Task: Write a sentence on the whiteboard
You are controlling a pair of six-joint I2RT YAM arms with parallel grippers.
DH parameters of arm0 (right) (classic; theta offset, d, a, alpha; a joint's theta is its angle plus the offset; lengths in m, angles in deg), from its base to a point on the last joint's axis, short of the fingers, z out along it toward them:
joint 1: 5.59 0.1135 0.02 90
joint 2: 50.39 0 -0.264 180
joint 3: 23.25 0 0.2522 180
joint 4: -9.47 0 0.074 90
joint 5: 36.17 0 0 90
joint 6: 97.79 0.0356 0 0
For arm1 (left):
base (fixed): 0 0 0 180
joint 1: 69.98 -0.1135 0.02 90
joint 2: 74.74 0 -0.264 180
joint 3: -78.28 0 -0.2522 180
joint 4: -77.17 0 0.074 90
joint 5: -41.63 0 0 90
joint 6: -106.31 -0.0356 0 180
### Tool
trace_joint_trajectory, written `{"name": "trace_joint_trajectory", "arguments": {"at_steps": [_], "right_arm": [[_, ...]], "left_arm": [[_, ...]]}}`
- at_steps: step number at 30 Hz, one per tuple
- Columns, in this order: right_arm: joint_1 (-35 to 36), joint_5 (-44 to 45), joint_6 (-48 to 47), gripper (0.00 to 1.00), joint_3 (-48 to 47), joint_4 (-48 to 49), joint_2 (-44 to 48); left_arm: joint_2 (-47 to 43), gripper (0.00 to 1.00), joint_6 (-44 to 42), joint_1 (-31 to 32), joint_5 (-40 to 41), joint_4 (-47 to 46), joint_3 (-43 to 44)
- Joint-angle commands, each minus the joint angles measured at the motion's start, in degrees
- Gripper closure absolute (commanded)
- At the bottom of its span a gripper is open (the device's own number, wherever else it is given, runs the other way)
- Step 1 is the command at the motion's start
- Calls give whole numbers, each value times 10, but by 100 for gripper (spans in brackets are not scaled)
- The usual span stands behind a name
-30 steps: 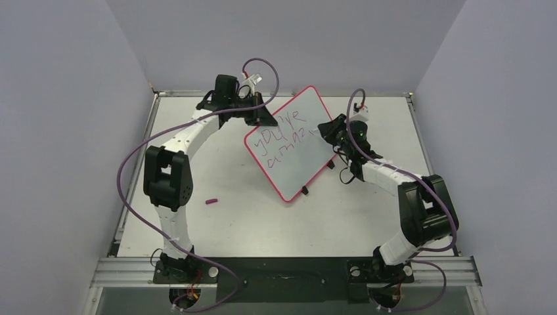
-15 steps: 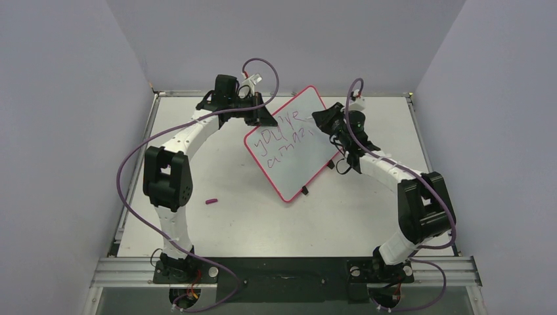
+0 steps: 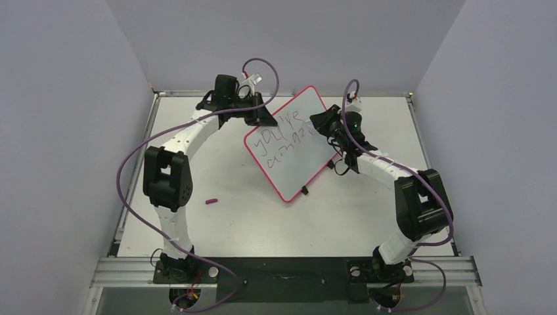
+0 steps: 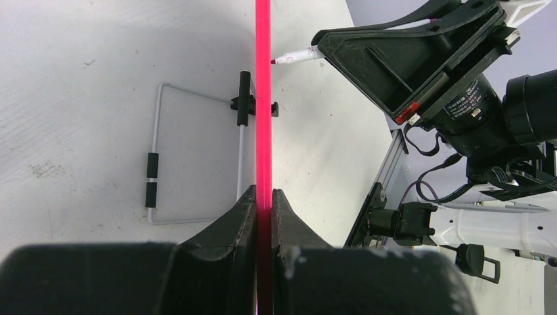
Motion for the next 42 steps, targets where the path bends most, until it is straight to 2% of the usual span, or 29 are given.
{"name": "trace_joint_trajectory", "arguments": {"at_steps": [1,20,34,42], "right_arm": [[-2,4,-5,100,-1,19,-7],[-11,14,-12,100,26,15,-6],[-23,2,5,100,24,16,34],[-32,-1,7,100,8,16,15]], "left_arm": [[-45,100,12,5,-50,-40,13],[-46,100,11,5,-50,-40,11],[-49,100,13,5,-50,-41,10],[-48,100,13,5,-50,-41,9]]}}
